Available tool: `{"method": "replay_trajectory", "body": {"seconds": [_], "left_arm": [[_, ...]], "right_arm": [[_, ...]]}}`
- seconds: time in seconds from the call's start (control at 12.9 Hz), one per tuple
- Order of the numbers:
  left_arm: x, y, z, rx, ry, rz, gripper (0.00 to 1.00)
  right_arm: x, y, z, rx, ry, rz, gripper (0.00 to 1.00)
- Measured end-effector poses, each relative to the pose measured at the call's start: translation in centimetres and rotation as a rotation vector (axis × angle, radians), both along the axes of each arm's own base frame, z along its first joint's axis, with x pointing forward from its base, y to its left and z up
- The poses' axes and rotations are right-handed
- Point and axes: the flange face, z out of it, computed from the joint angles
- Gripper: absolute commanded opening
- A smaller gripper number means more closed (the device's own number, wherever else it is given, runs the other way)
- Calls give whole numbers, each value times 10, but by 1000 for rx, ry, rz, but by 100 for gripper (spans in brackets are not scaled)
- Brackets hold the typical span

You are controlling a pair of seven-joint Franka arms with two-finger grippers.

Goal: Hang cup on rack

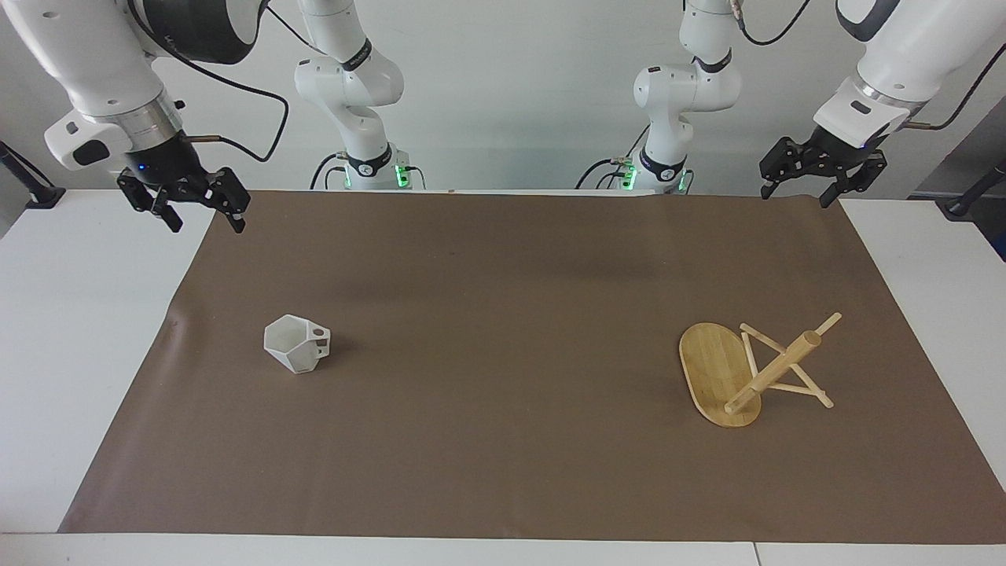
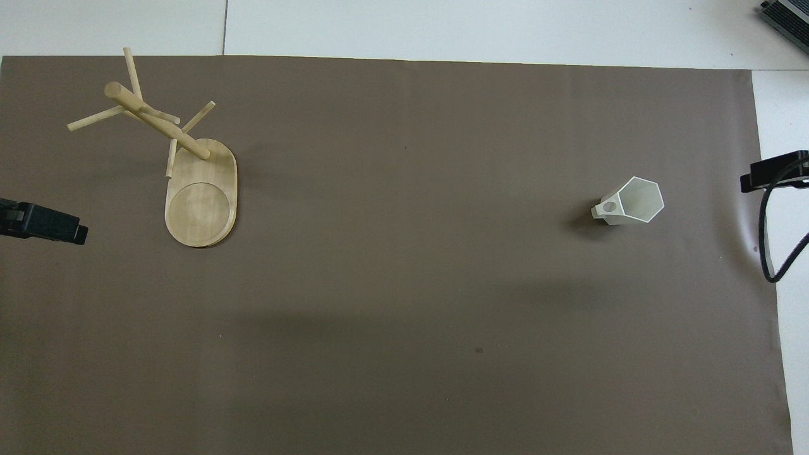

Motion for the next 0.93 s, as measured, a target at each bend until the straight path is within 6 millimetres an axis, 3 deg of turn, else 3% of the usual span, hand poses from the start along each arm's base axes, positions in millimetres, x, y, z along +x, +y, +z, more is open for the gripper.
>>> {"method": "replay_trajectory", "body": {"seconds": [0.93], "left_arm": [[1,0,2,-2,-14,-22,100]], "right_arm": [[-1,-5,-2,1,6,-8,100]]}}
